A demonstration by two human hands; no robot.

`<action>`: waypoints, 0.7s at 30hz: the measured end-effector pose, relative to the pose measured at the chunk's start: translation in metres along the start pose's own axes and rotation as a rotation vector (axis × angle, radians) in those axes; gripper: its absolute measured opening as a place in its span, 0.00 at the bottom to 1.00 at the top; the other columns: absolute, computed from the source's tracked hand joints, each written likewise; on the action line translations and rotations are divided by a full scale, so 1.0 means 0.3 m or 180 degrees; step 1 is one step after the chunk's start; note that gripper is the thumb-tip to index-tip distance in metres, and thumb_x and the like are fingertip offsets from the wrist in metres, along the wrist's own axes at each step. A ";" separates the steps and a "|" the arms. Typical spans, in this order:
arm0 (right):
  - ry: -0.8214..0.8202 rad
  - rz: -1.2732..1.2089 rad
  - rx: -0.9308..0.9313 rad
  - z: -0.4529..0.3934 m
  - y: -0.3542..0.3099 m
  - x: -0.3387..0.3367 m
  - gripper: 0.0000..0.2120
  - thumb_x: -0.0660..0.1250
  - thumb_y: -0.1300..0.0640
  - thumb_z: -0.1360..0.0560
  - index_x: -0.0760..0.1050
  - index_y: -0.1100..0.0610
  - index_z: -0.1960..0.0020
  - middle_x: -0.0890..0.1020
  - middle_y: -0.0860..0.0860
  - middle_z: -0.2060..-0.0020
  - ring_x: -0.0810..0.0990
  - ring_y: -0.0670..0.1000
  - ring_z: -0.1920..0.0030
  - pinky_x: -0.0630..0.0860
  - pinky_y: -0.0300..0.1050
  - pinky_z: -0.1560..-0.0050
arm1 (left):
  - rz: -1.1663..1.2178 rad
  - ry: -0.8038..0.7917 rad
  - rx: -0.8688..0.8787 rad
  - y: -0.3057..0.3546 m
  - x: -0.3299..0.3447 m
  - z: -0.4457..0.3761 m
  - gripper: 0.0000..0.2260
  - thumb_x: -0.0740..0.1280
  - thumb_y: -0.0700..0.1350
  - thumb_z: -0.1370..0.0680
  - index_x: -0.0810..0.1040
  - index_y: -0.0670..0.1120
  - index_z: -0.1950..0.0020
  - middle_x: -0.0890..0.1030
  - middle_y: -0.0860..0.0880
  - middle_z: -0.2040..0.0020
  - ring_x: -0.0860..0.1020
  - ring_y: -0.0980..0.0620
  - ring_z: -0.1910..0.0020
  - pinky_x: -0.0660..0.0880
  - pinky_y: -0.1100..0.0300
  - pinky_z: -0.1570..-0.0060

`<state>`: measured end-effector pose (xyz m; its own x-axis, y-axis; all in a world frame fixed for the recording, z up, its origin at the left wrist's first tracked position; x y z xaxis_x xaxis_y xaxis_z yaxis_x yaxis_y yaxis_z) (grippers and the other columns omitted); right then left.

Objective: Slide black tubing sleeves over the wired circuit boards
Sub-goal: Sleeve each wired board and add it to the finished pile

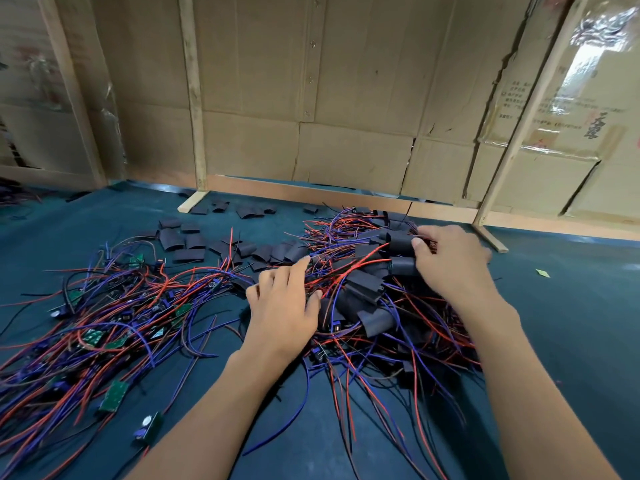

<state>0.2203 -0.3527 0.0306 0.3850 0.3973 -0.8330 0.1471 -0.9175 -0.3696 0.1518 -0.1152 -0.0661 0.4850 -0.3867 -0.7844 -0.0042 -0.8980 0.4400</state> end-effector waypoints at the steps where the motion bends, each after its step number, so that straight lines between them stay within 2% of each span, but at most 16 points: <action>1: 0.0282 0.0071 -0.0071 0.016 -0.022 0.000 0.17 0.63 0.51 0.19 0.77 0.51 0.31 0.78 0.55 0.35 0.72 0.62 0.35 0.65 0.55 0.37 | -0.0007 0.0035 0.0003 0.000 -0.001 -0.001 0.23 0.60 0.55 0.18 0.63 0.55 0.24 0.72 0.52 0.32 0.64 0.47 0.32 0.59 0.48 0.37; 4: 0.1221 -0.0379 -0.0700 0.123 -0.129 -0.006 0.14 0.66 0.57 0.23 0.81 0.55 0.38 0.81 0.54 0.41 0.74 0.60 0.40 0.62 0.53 0.42 | -0.0008 0.0029 -0.0010 0.001 -0.012 -0.010 0.19 0.62 0.54 0.19 0.69 0.56 0.28 0.73 0.53 0.33 0.65 0.47 0.33 0.59 0.48 0.38; 6: 0.1400 -0.0485 -0.1344 0.217 -0.206 0.019 0.12 0.67 0.59 0.25 0.82 0.56 0.42 0.82 0.53 0.43 0.77 0.57 0.42 0.64 0.53 0.42 | 0.0127 -0.0152 -0.0174 -0.006 -0.036 -0.037 0.19 0.64 0.52 0.21 0.71 0.59 0.30 0.73 0.52 0.33 0.66 0.47 0.32 0.59 0.46 0.37; 9: 0.0863 -0.0715 -0.2365 0.336 -0.288 0.102 0.11 0.69 0.61 0.26 0.83 0.56 0.45 0.82 0.51 0.43 0.79 0.55 0.43 0.68 0.54 0.43 | 0.0529 -0.0636 -0.0606 -0.061 -0.092 -0.104 0.22 0.66 0.48 0.25 0.73 0.61 0.32 0.75 0.52 0.33 0.69 0.45 0.31 0.64 0.45 0.33; 11: 0.0415 -0.0822 -0.2745 0.373 -0.308 0.151 0.09 0.71 0.63 0.26 0.83 0.56 0.47 0.82 0.51 0.43 0.80 0.56 0.44 0.70 0.55 0.44 | 0.0566 -0.0862 -0.0731 -0.112 -0.150 -0.155 0.24 0.67 0.44 0.27 0.74 0.59 0.32 0.76 0.51 0.33 0.72 0.45 0.32 0.67 0.45 0.31; 12: 0.0236 -0.0819 -0.2818 0.376 -0.313 0.170 0.09 0.71 0.63 0.26 0.83 0.56 0.47 0.82 0.51 0.43 0.80 0.56 0.44 0.71 0.56 0.45 | 0.0470 -0.0787 -0.0715 -0.136 -0.193 -0.181 0.24 0.68 0.42 0.28 0.75 0.58 0.33 0.78 0.51 0.35 0.73 0.44 0.33 0.68 0.47 0.32; 15: -0.0079 -0.0819 -0.2729 0.365 -0.314 0.203 0.08 0.71 0.63 0.25 0.83 0.56 0.47 0.83 0.51 0.44 0.81 0.57 0.45 0.74 0.58 0.49 | -0.0501 -0.0385 -0.0705 -0.235 -0.328 -0.241 0.23 0.69 0.45 0.26 0.73 0.55 0.31 0.75 0.45 0.36 0.69 0.40 0.34 0.69 0.47 0.35; 17: -0.0122 -0.0823 -0.2686 0.363 -0.310 0.213 0.08 0.71 0.63 0.25 0.84 0.56 0.47 0.83 0.50 0.45 0.81 0.56 0.46 0.74 0.58 0.50 | -0.1456 -0.0922 -0.1072 -0.319 -0.367 -0.244 0.24 0.70 0.51 0.26 0.71 0.52 0.32 0.71 0.42 0.34 0.67 0.38 0.34 0.68 0.45 0.37; 19: -0.0115 -0.0810 -0.2690 0.364 -0.308 0.218 0.08 0.71 0.63 0.25 0.84 0.56 0.47 0.83 0.49 0.46 0.82 0.56 0.47 0.74 0.57 0.50 | -0.1869 -0.1641 -0.1390 -0.379 -0.368 -0.203 0.19 0.73 0.55 0.28 0.74 0.47 0.43 0.76 0.43 0.42 0.74 0.40 0.40 0.73 0.46 0.39; 21: -0.0112 -0.0825 -0.2672 0.363 -0.307 0.220 0.08 0.70 0.62 0.25 0.84 0.56 0.47 0.83 0.49 0.46 0.82 0.55 0.46 0.74 0.56 0.49 | -0.1915 -0.1691 -0.1208 -0.397 -0.347 -0.172 0.11 0.71 0.51 0.27 0.72 0.47 0.55 0.78 0.46 0.53 0.77 0.43 0.51 0.75 0.49 0.46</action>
<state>0.1328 -0.2399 -0.0351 0.2205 0.5827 -0.7822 0.8527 -0.5045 -0.1355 0.1471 0.0427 -0.0143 -0.1588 -0.0028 -0.9873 0.4567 -0.8868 -0.0709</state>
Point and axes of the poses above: each hand's wrist, its own z-axis away from the middle knuckle, its own x-axis out of the palm, y = z × x, the point moved 5 cm from there along -z, towards the middle knuckle
